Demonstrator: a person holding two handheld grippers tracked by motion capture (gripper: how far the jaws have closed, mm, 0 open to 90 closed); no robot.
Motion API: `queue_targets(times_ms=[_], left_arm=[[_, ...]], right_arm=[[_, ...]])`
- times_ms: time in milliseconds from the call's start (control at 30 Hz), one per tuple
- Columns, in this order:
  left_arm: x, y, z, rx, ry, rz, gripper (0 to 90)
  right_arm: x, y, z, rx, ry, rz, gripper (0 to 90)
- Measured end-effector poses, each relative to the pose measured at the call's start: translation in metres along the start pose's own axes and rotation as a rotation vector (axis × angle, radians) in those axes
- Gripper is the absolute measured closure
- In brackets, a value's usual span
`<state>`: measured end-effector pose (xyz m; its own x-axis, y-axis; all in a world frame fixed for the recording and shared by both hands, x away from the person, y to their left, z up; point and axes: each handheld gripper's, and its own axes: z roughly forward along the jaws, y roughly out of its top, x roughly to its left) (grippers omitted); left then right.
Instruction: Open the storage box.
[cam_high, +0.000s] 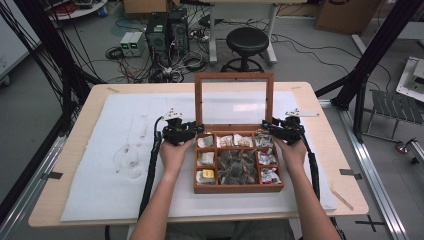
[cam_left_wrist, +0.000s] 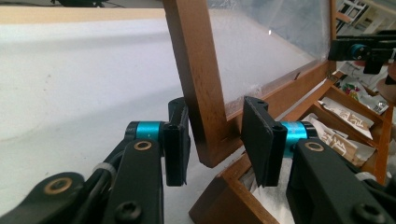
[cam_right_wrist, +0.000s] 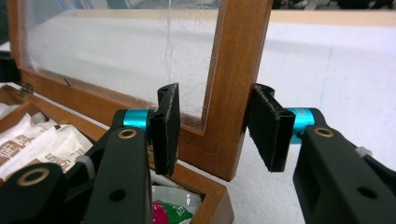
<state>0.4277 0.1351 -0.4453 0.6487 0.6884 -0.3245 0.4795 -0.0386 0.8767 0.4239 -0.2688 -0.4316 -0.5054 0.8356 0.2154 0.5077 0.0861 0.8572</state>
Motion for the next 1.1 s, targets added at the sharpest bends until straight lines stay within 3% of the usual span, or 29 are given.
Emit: queue_targets(times_ms=[133, 233, 267, 300, 400, 467, 500, 533, 600, 667, 700, 867, 1000, 1100], left_arm=[[0.004, -0.001, 0.001, 0.001, -0.018, -0.047, 60.1], [0.012, -0.003, 0.004, 0.011, -0.055, -0.144, 59.2], [0.012, -0.003, 0.004, 0.011, -0.055, -0.144, 59.0], [0.015, -0.004, 0.004, 0.014, -0.073, -0.184, 58.8], [0.016, -0.004, 0.004, 0.016, -0.077, -0.194, 58.7], [0.015, -0.004, 0.005, 0.018, -0.074, -0.198, 58.7], [0.017, -0.004, 0.005, 0.02, -0.081, -0.222, 58.4], [0.017, -0.004, 0.005, 0.02, -0.081, -0.222, 58.3], [0.018, -0.005, 0.005, 0.023, -0.085, -0.248, 57.1], [0.019, -0.006, 0.006, 0.03, -0.082, -0.258, 56.4], [0.021, -0.007, 0.006, 0.031, -0.091, -0.299, 55.7], [0.022, -0.007, 0.007, 0.035, -0.097, -0.32, 55.8], [0.026, -0.01, 0.008, 0.044, -0.121, -0.4, 55.5], [0.027, -0.01, 0.008, 0.049, -0.125, -0.42, 55.4]], right_arm=[[-0.006, 0.001, 0.003, 0.023, 0.027, 0.067, 55.7], [-0.011, 0.0, 0.007, 0.043, 0.05, 0.124, 54.8], [-0.011, 0.0, 0.007, 0.043, 0.05, 0.124, 54.8], [-0.013, 0.0, 0.008, 0.052, 0.058, 0.148, 53.9], [-0.013, -0.001, 0.009, 0.054, 0.057, 0.153, 52.9], [-0.012, -0.001, 0.009, 0.052, 0.042, 0.138, 51.2], [-0.006, 0.002, 0.007, 0.053, -0.021, 0.062, 50.5], [-0.006, 0.002, 0.007, 0.053, -0.021, 0.062, 50.5], [0.002, 0.003, 0.005, 0.066, -0.085, 0.007, 46.7], [0.002, 0.003, 0.005, 0.068, -0.094, -0.003, 46.7], [0.004, 0.004, 0.005, 0.078, -0.102, -0.019, 46.7], [0.007, 0.003, 0.007, 0.081, -0.095, -0.025, 46.6], [0.008, 0.003, 0.008, 0.089, -0.101, -0.032, 44.7], [0.008, 0.003, 0.007, 0.097, -0.103, -0.033, 44.6]])
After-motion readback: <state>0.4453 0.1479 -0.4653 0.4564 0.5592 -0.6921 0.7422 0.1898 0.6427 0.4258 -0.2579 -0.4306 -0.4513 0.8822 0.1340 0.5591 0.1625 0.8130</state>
